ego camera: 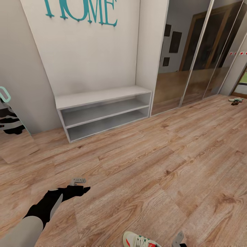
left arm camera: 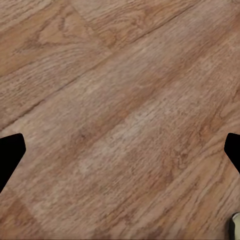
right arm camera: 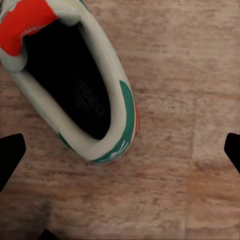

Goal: Pick up the two gym shoes and the two sandals from the corridor floor and place them onto the hallstand (shoe rack) in the corridor, making sure they are on the rack and not on the floor. Arrange them so the two gym shoes are next to each other and the two sandals are next to each other.

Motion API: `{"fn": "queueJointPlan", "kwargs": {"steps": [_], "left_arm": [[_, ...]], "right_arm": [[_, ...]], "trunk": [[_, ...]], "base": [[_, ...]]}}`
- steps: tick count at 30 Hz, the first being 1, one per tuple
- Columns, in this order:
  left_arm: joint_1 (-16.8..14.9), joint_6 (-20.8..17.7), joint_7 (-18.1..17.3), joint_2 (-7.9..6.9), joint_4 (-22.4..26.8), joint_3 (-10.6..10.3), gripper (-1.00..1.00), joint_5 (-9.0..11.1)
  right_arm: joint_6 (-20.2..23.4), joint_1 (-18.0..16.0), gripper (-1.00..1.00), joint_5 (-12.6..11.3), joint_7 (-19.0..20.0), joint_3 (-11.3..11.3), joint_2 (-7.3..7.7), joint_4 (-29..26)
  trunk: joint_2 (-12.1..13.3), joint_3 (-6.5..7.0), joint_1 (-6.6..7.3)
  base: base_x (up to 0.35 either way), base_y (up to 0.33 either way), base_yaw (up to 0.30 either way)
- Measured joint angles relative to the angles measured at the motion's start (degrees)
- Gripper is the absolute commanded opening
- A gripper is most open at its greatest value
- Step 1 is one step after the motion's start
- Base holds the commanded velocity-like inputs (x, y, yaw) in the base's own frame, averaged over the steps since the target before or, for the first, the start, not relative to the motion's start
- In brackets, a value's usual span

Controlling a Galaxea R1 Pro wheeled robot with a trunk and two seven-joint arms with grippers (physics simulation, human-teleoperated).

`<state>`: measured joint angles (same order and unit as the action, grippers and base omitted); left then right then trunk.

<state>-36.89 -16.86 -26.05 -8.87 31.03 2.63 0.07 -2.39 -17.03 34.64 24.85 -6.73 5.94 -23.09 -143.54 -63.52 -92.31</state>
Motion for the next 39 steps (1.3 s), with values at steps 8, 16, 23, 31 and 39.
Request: {"fn": "queueJointPlan", "kwargs": {"steps": [8,16,23,31,39], "left_arm": [[-0.01,0.02,0.02,0.0,0.0,0.0,1.0,0.01],[-0.09,0.11,0.06,0.04,0.0,0.0,1.0,0.01],[-0.45,0.03,0.08,0.18,0.0,0.0,1.0,0.01],[-0.61,-0.04,0.15,0.25,0.01,0.0,1.0,0.01],[-0.62,-0.04,0.13,0.17,0.0,0.0,1.0,0.0]], "right_arm": [[-0.04,0.0,1.0,-0.02,-0.03,0.02,-0.01,0.0],[-0.41,0.0,1.0,-0.07,-0.12,-0.02,-0.03,-0.39],[-2.14,0.0,1.0,0.24,-0.08,0.3,0.04,-2.28],[-3.23,0.0,1.0,2.64,-0.07,1.32,0.2,-3.38],[-5.16,0.0,1.0,3.42,-0.03,1.61,0.21,-3.44]], "trunk": [[-0.08,-1.34,-0.15],[-0.09,-1.34,-0.15],[-0.08,-1.34,-0.15],[-0.08,-1.34,-0.15],[-0.15,-2.44,-0.28]], "base": [[0.0,0.0,0.0],[0.0,0.0,0.0],[0.0,0.0,0.0],[0.0,0.0,0.0],[0.0,0.0,0.0]]}}
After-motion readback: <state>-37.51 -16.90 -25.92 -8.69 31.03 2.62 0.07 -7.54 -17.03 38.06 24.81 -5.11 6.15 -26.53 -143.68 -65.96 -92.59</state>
